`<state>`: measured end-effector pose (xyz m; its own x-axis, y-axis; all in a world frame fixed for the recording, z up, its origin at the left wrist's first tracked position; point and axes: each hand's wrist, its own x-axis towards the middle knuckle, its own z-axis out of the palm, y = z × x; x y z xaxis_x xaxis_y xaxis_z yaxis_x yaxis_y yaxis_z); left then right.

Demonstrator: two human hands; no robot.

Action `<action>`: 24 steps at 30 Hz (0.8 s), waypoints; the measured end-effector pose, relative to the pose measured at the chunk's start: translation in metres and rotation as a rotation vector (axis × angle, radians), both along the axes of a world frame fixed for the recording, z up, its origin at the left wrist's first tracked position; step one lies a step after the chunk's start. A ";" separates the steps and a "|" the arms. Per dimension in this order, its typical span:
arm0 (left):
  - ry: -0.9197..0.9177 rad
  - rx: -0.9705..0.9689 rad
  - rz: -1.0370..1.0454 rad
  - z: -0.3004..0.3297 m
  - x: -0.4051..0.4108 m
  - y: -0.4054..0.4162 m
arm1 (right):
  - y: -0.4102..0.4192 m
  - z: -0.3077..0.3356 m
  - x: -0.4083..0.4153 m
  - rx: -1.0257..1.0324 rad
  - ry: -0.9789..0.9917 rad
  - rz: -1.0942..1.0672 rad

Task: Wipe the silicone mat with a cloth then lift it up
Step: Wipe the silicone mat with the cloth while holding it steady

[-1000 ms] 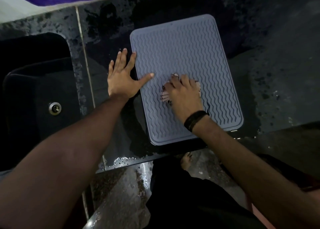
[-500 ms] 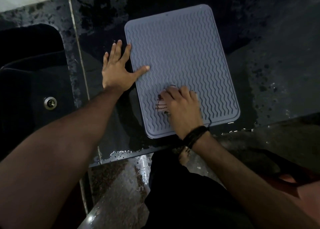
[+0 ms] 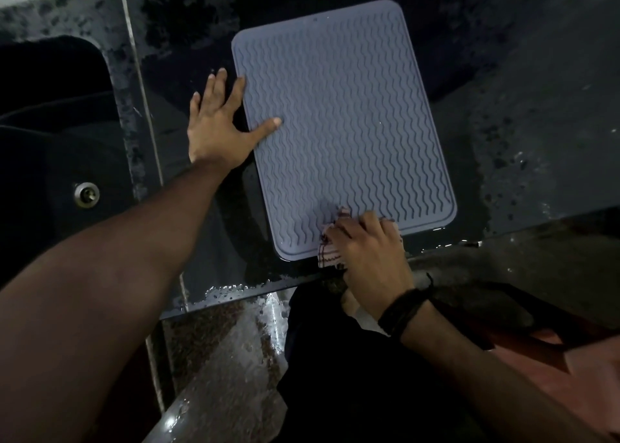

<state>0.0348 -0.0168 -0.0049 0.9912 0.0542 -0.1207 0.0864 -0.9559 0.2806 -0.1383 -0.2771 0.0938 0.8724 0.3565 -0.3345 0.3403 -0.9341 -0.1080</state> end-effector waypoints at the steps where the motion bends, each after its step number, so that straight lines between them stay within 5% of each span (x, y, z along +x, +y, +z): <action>1: -0.002 0.002 0.000 -0.001 0.001 0.000 | 0.002 0.001 0.005 0.007 -0.020 -0.016; 24: -0.002 -0.002 -0.010 0.003 -0.001 0.000 | -0.004 0.005 0.020 0.010 -0.109 -0.118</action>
<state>0.0339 -0.0170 -0.0016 0.9919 0.0439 -0.1189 0.0763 -0.9561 0.2829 -0.1184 -0.2815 0.0991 0.9391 0.2526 -0.2328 0.2388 -0.9672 -0.0862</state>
